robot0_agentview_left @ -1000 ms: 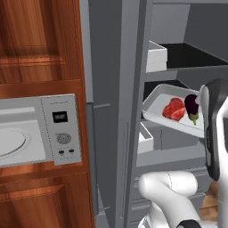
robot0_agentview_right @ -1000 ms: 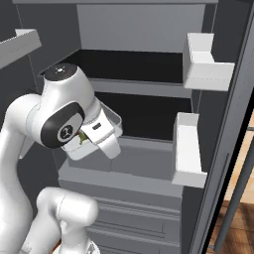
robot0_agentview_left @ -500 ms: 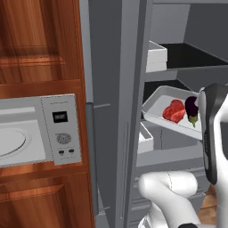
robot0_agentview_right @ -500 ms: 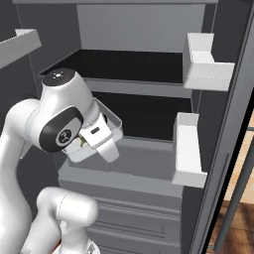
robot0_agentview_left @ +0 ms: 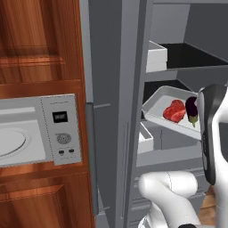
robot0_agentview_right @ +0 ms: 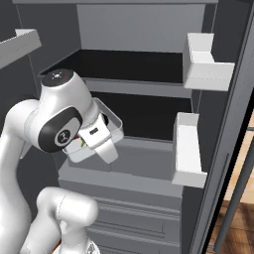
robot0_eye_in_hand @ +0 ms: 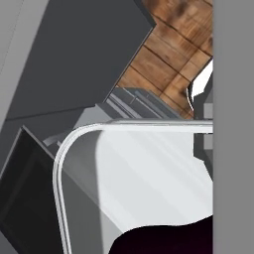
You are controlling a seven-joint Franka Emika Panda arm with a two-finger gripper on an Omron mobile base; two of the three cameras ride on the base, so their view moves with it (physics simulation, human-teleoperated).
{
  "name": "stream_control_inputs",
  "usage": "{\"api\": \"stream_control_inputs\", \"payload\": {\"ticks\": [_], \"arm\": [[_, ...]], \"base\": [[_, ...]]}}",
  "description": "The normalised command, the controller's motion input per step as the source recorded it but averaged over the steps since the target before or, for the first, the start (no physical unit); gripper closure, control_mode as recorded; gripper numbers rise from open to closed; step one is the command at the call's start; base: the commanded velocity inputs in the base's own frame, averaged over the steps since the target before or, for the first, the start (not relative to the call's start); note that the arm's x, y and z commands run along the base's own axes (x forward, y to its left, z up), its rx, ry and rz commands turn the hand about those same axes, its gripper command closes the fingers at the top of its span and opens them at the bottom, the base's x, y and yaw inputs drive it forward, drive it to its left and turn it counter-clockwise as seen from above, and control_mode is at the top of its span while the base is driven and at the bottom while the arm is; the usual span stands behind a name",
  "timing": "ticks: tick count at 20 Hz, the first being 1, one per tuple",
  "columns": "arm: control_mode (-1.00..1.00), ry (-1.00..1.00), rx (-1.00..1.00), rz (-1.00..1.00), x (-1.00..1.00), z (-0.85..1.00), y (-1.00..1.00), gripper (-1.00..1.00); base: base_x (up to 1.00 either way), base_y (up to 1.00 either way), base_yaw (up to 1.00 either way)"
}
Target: Place the tupperware containing the steak and eggplant meal in the microwave. Close the microwave door and press the start button to reheat the meal.
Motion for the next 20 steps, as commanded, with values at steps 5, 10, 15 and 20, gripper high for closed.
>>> {"api": "stream_control_inputs", "payload": {"ticks": [5,10,15,20], "arm": [[-1.0,0.0,0.0,-0.03,0.0,0.0,0.0,1.0],[-1.0,0.0,0.0,-0.03,0.0,0.0,0.0,1.0],[-1.0,0.0,0.0,-0.03,-0.01,-0.02,0.0,1.0],[-1.0,0.0,0.0,-0.02,-0.14,-0.07,0.0,1.0]], "base": [[0.0,0.0,0.0],[0.0,0.0,0.0],[0.0,0.0,0.0],[0.0,0.0,0.0]]}}
